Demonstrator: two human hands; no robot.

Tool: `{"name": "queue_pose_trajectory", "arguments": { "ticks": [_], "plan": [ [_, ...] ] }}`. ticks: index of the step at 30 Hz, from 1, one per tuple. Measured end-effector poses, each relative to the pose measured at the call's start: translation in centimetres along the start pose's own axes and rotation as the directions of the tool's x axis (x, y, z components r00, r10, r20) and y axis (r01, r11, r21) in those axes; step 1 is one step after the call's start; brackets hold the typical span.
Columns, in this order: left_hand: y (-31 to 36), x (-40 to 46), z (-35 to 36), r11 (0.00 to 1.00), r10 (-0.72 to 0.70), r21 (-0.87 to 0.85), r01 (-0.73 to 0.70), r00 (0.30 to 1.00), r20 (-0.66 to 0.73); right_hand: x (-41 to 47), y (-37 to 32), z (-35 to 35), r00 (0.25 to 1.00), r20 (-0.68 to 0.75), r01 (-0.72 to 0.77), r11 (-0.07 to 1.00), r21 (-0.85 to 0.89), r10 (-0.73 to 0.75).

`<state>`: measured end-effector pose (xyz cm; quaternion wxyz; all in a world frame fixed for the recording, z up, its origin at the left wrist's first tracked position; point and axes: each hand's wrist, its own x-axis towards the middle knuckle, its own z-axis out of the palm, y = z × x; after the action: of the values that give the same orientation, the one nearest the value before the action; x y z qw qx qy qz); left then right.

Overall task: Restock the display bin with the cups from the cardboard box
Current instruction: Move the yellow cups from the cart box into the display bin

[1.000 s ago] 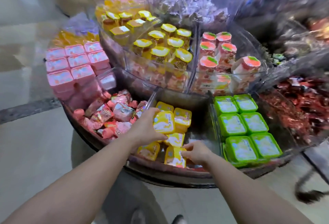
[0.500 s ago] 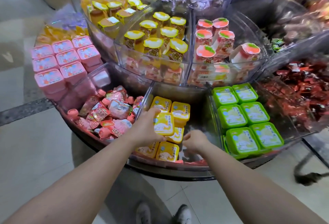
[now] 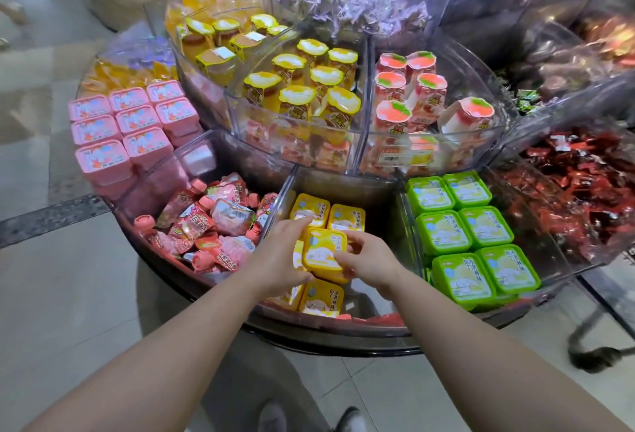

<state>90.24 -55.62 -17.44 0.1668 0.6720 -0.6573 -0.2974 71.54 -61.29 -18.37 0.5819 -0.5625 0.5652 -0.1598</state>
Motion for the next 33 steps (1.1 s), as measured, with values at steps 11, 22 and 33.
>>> {"name": "queue_pose_trajectory", "arguments": {
  "ticks": [11, 22, 33],
  "plan": [
    [-4.6, -2.3, 0.5, 0.978, -0.008, 0.206, 0.039, 0.989, -0.148, 1.2, 2.0, 3.4, 0.986, -0.088, -0.149, 0.985, -0.082, 0.142],
    [-4.8, -2.4, 0.3, 0.988, -0.022, 0.15, 0.039, 0.993, -0.114, 2.0, 0.5, 5.9, 0.984, -0.141, -0.116, 0.992, -0.053, 0.108],
    [-2.9, -1.4, -0.1, 0.983, -0.051, 0.165, 0.082, 0.982, -0.182, -0.2, -1.6, 4.0, 0.977, -0.209, -0.031, 0.931, -0.365, -0.05]
  ]
}}
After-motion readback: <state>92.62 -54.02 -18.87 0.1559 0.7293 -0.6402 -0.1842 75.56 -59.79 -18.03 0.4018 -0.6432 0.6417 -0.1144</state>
